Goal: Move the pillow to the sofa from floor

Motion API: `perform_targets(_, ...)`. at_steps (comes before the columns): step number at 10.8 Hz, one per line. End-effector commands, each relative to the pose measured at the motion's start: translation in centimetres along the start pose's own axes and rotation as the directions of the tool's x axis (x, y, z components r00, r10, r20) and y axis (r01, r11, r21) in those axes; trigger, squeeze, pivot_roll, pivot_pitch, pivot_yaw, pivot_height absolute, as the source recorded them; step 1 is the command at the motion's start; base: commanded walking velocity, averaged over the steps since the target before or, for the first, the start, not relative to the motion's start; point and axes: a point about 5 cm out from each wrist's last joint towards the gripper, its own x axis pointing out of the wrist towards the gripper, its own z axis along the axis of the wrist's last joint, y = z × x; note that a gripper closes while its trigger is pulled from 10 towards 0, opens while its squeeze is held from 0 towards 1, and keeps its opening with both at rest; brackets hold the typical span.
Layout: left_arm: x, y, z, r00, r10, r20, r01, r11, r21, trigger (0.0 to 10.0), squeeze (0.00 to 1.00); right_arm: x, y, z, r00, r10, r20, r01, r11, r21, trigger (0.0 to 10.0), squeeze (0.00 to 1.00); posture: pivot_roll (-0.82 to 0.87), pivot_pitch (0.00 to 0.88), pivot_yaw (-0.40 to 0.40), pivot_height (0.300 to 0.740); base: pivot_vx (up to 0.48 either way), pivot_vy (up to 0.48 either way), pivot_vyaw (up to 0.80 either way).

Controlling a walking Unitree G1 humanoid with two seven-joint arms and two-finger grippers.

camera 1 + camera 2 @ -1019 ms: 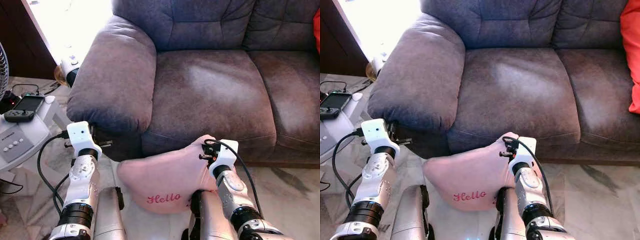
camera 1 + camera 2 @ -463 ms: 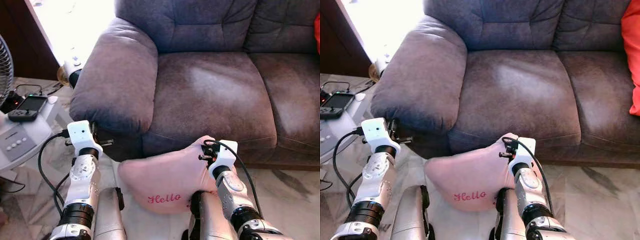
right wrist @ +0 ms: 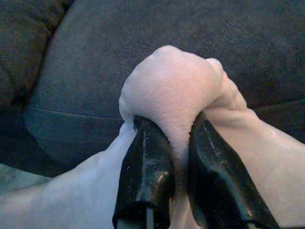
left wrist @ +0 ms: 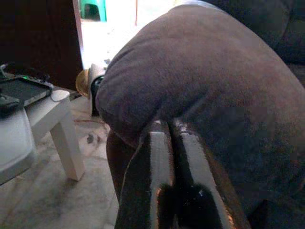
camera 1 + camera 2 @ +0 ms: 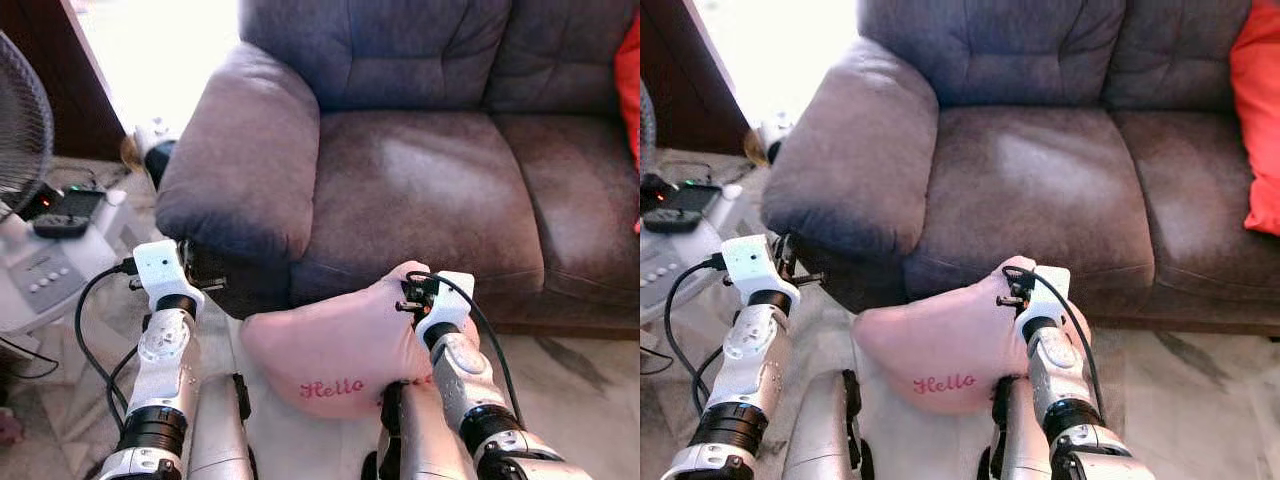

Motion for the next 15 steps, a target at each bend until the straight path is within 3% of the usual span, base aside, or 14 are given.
perform_targets(1, -0.1, 0.2, -0.3, 1.000, 0.010, -0.010, -0.010, 1.000, -0.002, 10.0, 0.00, 1.1, 0.5, 5.9, 0.967, 0.039, 0.253, -0.028, 0.998, -0.048, 10.0, 0.00, 0.09, 0.034, -0.063, 0.588, 0.000, 0.000, 0.00)
perform_targets(11, 0.0, 0.2, -0.3, 1.000, 0.015, -0.010, -0.015, 1.000, 0.007, 10.0, 0.00, 1.4, 0.6, 6.9, 0.960, 0.040, 0.278, -0.025, 0.998, -0.057, 10.0, 0.00, 0.09, 0.033, -0.061, 0.588, -0.076, 0.000, 0.00)
perform_targets(15, 0.1, 0.2, -0.3, 1.000, 0.014, -0.013, -0.014, 1.000, 0.012, 10.0, 0.00, 1.4, 0.7, 7.1, 0.958, 0.043, 0.283, -0.026, 0.998, -0.064, 10.0, 0.00, 0.09, 0.033, -0.059, 0.672, 0.000, 0.000, 0.00)
